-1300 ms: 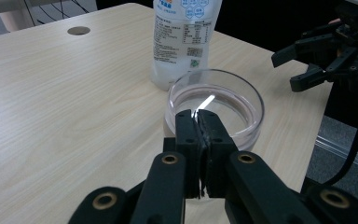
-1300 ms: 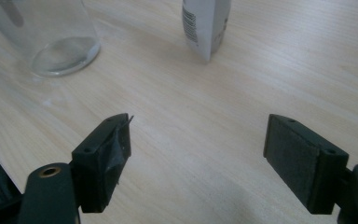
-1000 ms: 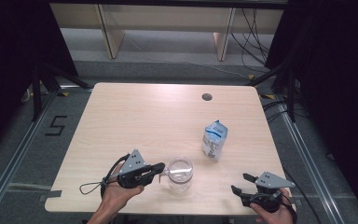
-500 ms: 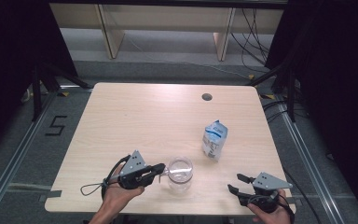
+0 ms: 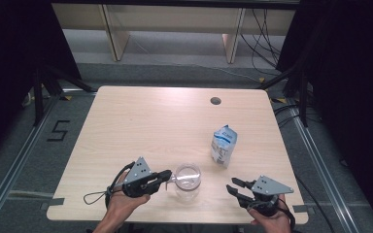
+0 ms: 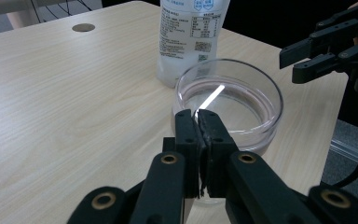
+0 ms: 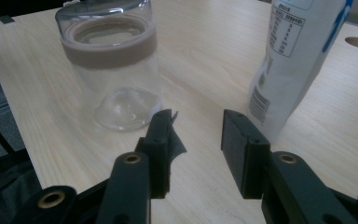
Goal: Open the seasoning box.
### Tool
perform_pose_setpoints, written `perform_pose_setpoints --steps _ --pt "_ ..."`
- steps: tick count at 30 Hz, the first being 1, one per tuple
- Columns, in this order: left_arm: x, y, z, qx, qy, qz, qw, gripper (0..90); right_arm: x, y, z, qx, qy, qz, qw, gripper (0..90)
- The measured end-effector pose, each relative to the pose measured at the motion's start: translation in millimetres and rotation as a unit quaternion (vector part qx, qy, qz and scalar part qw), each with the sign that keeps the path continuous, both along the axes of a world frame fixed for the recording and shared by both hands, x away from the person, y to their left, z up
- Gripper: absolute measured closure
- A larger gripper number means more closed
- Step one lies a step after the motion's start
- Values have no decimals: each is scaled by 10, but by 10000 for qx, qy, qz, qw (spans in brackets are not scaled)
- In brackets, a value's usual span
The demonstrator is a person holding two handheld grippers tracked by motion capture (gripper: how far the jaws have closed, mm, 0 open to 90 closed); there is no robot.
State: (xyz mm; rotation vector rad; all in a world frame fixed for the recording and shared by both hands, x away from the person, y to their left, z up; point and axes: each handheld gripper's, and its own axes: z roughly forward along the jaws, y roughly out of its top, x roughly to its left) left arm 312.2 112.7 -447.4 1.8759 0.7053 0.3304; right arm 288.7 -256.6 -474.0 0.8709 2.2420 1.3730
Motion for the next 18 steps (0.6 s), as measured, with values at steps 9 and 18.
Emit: perform_pose_setpoints --steps 9,18 --pt "-4 4 -6 14 -44 -24 10000 865 91 230 28 -11 -188 364 9992 775" --pt "-25 -9 -5 82 -121 18 9999 868 174 415 55 -44 -304 611 9977 804"
